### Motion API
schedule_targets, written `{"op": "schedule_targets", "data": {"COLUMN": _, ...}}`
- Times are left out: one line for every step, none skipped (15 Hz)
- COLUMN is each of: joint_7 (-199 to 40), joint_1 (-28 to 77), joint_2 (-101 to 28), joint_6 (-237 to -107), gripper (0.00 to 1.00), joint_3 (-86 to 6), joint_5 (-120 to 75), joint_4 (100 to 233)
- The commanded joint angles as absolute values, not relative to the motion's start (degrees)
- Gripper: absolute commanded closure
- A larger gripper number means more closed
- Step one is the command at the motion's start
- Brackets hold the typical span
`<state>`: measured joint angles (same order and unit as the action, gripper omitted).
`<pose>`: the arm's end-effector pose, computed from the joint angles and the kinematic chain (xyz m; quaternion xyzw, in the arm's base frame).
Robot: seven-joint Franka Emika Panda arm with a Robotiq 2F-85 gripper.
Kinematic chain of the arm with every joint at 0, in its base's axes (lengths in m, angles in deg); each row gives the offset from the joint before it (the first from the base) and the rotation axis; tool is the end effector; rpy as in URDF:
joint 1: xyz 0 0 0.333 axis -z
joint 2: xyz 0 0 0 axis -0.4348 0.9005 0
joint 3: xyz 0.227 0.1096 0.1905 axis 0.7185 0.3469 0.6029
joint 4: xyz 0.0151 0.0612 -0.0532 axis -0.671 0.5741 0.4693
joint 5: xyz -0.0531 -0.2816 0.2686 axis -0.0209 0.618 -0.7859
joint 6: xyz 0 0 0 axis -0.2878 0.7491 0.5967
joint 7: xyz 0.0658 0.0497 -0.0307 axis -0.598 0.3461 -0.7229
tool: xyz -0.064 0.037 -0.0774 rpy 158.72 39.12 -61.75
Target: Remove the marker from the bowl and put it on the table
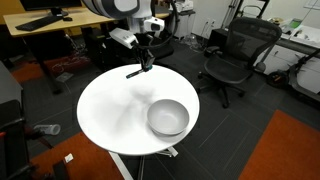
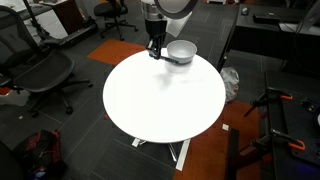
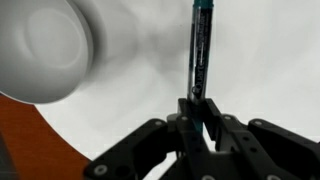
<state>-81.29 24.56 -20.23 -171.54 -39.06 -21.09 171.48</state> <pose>0.6821 -0.0189 0.2700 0.9985 -0.0074 0.0357 0.0419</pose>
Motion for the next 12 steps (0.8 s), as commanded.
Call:
{"op": "schedule_targets", "data": {"joint_7": -83.5, "joint_1": 22.8, "joint_2": -18.0, "joint_6": -172.9, "gripper": 0.95, "joint_3": -37.6, "joint_5": -18.5, "joint_4": 170.1}}
{"op": "schedule_targets", "data": {"joint_7": -84.3, "joint_1": 22.4, "joint_2": -17.2, "joint_6": -172.9, "gripper": 0.95, "joint_3": -37.0, "joint_5": -17.9, "joint_4": 169.4}}
{"op": "schedule_targets", "data": {"joint_7": -85.2, "joint_1": 21.9, "joint_2": -16.2, "joint_6": -172.7, "gripper": 0.95, "joint_3": -36.6, "joint_5": -17.2, "joint_4": 168.6}}
{"op": "schedule_targets", "data": {"joint_7": -86.4, "joint_1": 21.7, "joint_2": -15.3, "joint_6": -172.6, "gripper": 0.95, "joint_3": -36.0, "joint_5": -16.9, "joint_4": 167.8}}
{"op": "schedule_targets", "data": {"joint_7": -87.5, "joint_1": 21.4, "joint_2": -14.5, "joint_6": -172.2, "gripper": 0.95, "joint_3": -35.6, "joint_5": -16.6, "joint_4": 167.0}}
{"op": "schedule_targets", "data": {"joint_7": -88.8, "joint_1": 21.2, "joint_2": -13.4, "joint_6": -172.1, "gripper": 0.95, "joint_3": -35.1, "joint_5": -16.3, "joint_4": 165.8}}
{"op": "schedule_targets", "data": {"joint_7": -90.3, "joint_1": 21.1, "joint_2": -12.4, "joint_6": -172.0, "gripper": 0.95, "joint_3": -34.4, "joint_5": -16.3, "joint_4": 164.7}}
{"op": "schedule_targets", "data": {"joint_7": -92.0, "joint_1": 21.1, "joint_2": -11.2, "joint_6": -171.7, "gripper": 0.95, "joint_3": -34.0, "joint_5": -16.2, "joint_4": 163.0}}
{"op": "schedule_targets", "data": {"joint_7": -93.8, "joint_1": 21.3, "joint_2": -10.1, "joint_6": -171.6, "gripper": 0.95, "joint_3": -33.4, "joint_5": -16.4, "joint_4": 161.8}}
{"op": "schedule_targets", "data": {"joint_7": -95.8, "joint_1": 21.4, "joint_2": -9.0, "joint_6": -171.6, "gripper": 0.95, "joint_3": -32.7, "joint_5": -16.6, "joint_4": 160.5}}
{"op": "schedule_targets", "data": {"joint_7": -97.8, "joint_1": 21.6, "joint_2": -8.1, "joint_6": -171.6, "gripper": 0.95, "joint_3": -32.1, "joint_5": -16.7, "joint_4": 159.4}}
{"op": "schedule_targets", "data": {"joint_7": -99.7, "joint_1": 21.8, "joint_2": -7.1, "joint_6": -171.6, "gripper": 0.95, "joint_3": -31.5, "joint_5": -16.9, "joint_4": 158.2}}
